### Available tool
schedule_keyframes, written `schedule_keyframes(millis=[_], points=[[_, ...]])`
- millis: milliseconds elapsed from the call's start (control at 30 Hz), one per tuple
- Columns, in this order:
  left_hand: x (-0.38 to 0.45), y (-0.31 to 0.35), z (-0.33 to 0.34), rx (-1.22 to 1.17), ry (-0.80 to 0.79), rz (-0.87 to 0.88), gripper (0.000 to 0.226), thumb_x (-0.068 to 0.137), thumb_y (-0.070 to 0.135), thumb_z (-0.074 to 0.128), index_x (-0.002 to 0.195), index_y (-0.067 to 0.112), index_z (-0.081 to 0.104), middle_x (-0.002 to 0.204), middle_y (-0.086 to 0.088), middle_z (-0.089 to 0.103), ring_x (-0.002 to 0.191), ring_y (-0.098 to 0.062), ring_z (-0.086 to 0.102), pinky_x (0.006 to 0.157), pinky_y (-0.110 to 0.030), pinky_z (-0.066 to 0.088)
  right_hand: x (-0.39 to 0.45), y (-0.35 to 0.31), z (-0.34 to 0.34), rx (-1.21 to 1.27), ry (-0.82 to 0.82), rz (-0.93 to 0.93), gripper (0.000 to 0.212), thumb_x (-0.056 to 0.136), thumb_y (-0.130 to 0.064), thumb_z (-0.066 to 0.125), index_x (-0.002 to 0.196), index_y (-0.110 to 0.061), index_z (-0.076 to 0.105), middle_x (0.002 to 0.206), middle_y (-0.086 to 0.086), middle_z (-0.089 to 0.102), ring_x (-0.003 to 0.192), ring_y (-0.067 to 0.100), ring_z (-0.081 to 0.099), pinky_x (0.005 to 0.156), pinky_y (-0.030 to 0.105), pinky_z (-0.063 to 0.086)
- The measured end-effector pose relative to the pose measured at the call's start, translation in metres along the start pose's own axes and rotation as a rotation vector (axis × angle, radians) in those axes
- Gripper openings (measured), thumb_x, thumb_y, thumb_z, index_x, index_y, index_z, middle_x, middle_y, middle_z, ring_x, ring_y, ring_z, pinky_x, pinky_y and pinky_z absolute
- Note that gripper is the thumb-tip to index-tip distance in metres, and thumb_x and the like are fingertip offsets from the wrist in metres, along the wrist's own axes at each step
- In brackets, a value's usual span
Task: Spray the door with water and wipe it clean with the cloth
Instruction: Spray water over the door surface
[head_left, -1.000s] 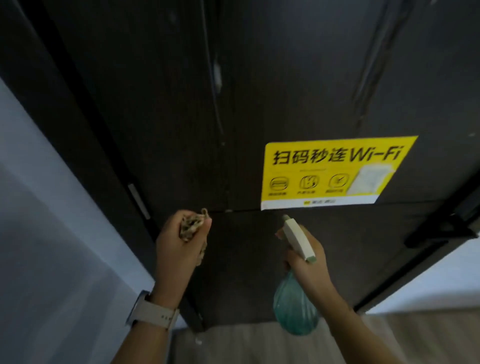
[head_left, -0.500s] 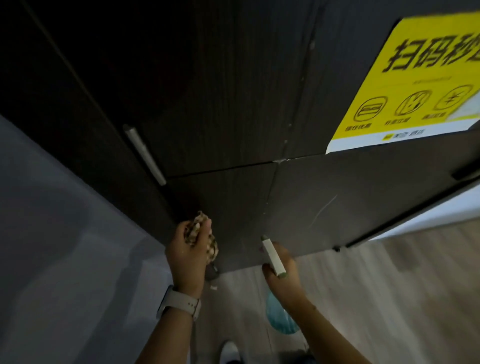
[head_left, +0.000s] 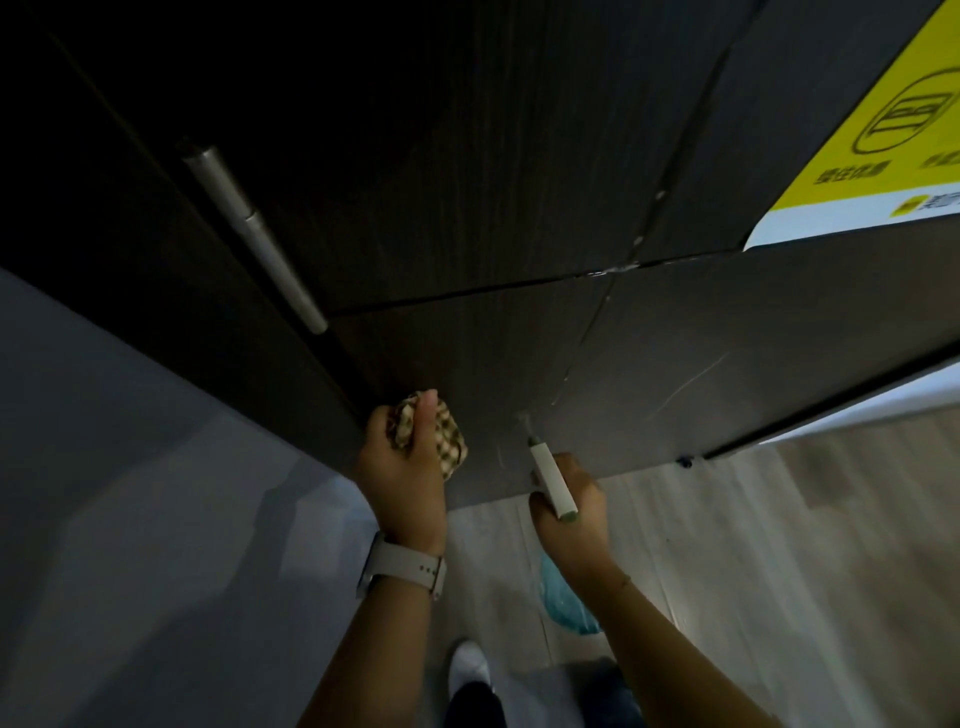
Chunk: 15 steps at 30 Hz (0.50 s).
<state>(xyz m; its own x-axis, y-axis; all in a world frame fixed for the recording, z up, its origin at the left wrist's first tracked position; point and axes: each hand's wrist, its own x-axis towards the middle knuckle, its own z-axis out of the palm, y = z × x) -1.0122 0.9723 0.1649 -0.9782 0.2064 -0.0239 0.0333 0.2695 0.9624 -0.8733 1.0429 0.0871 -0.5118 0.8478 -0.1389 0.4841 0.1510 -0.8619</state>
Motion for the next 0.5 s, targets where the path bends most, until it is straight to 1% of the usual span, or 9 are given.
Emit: schedule_keyframes(millis=[100,167,233,300,333,367,433,500], points=[[-0.001,0.002,0.001,-0.022,0.002,-0.010,0.029,0.082,0.046,0.062,0.098,0.022,0.062,0.088,0.021,0.059,0.083,0.008,0.057,0.067,-0.002,0.044,-0.002,0.000,0.001,-0.013,-0.013,-0.061,0.031,0.083,-0.002,0.069,0.093,-0.026,0.052,0.081,-0.007,0.056,0.069,0.013,0.062,0.063,0.029,0.058],[-0.002,0.002,0.001,-0.028,-0.011,-0.020,0.032,0.080,0.051,0.059,0.097,0.024,0.061,0.089,0.022,0.060,0.083,0.008,0.058,0.067,-0.003,0.043,-0.005,0.001,0.000,0.018,-0.043,-0.068,0.037,0.085,-0.002,0.067,0.095,-0.033,0.050,0.082,-0.007,0.056,0.071,0.015,0.062,0.064,0.027,0.058],[-0.001,0.001,0.000,-0.026,-0.020,-0.017,0.028,0.082,0.048,0.061,0.096,0.024,0.062,0.088,0.021,0.061,0.079,0.011,0.059,0.066,-0.003,0.044,-0.008,0.002,-0.002,0.063,-0.056,-0.091,0.038,0.086,-0.004,0.065,0.099,-0.036,0.049,0.084,-0.005,0.056,0.074,0.014,0.062,0.064,0.023,0.057],[0.000,0.000,-0.001,-0.037,-0.028,0.000,0.024,0.085,0.042,0.064,0.096,0.020,0.063,0.087,0.020,0.061,0.078,0.016,0.059,0.066,-0.003,0.045,-0.012,0.003,-0.003,0.095,-0.046,-0.091,0.042,0.086,0.001,0.065,0.101,-0.035,0.049,0.085,-0.005,0.057,0.082,0.007,0.061,0.069,0.015,0.054],[0.000,-0.001,-0.001,-0.040,-0.031,0.011,0.025,0.085,0.042,0.064,0.095,0.019,0.064,0.086,0.019,0.062,0.079,0.018,0.058,0.067,-0.002,0.045,-0.013,0.005,-0.002,0.103,-0.046,-0.081,0.044,0.086,0.003,0.065,0.101,-0.035,0.049,0.087,-0.006,0.057,0.084,0.003,0.061,0.070,0.013,0.053],[0.000,-0.002,-0.002,-0.041,-0.035,0.021,0.028,0.083,0.044,0.063,0.095,0.019,0.064,0.086,0.019,0.062,0.079,0.018,0.058,0.067,-0.002,0.044,-0.013,0.007,-0.001,0.108,-0.051,-0.068,0.045,0.086,0.004,0.064,0.101,-0.035,0.049,0.089,-0.007,0.056,0.085,0.002,0.061,0.071,0.013,0.053],[0.000,-0.004,-0.001,-0.027,-0.037,0.043,0.032,0.082,0.046,0.063,0.096,0.017,0.065,0.087,0.018,0.062,0.080,0.017,0.058,0.068,-0.002,0.044,-0.009,0.018,0.005,0.101,-0.069,-0.011,0.045,0.086,0.004,0.064,0.101,-0.036,0.049,0.090,-0.007,0.057,0.082,0.010,0.062,0.069,0.017,0.054],[0.001,-0.009,0.001,0.003,-0.027,0.086,0.031,0.083,0.041,0.067,0.097,0.014,0.065,0.086,0.017,0.062,0.081,0.018,0.058,0.069,-0.002,0.045,-0.001,0.039,0.016,0.075,-0.106,0.094,0.044,0.086,0.003,0.064,0.103,-0.035,0.050,0.093,-0.006,0.058,0.083,0.014,0.061,0.075,0.024,0.054]])
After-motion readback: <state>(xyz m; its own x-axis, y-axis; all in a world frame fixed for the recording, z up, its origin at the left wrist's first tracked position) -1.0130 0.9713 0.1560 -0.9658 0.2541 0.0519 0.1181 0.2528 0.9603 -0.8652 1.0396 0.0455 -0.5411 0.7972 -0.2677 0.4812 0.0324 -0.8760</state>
